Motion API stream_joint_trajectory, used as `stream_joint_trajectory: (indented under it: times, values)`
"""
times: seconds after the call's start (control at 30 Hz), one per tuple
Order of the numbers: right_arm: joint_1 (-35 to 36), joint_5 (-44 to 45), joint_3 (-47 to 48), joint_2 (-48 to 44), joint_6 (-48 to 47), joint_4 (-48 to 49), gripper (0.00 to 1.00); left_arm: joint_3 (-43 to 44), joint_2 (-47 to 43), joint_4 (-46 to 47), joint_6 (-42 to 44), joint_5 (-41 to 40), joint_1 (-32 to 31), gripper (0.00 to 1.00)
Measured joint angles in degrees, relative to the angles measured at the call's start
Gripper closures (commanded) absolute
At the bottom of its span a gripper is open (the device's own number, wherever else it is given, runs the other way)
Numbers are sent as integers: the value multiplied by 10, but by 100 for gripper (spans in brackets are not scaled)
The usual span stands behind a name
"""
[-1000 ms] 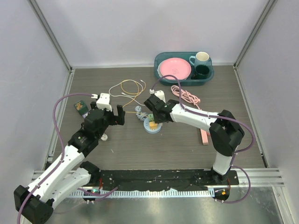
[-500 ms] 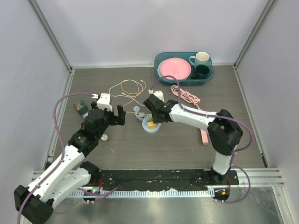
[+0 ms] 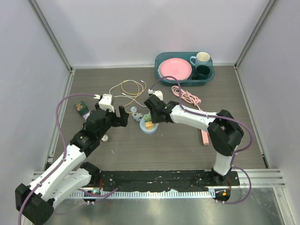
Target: Insert the plug
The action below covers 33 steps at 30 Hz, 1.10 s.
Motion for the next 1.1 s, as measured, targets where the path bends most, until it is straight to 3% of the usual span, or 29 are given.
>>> stream_joint_trajectory:
  times: [0.3,0.53,1.1]
  values:
    - [-1,-6,2,0,-6,-1,99,-4,112,39,-126,73,-16,21]
    - [-2,-7,2,0,-8,-1,99,-5,198,68,-203,109,-37,42]
    - [-3,-44,-11,-2,-5,34,99,-38,363,195,-332,89,-42,64]
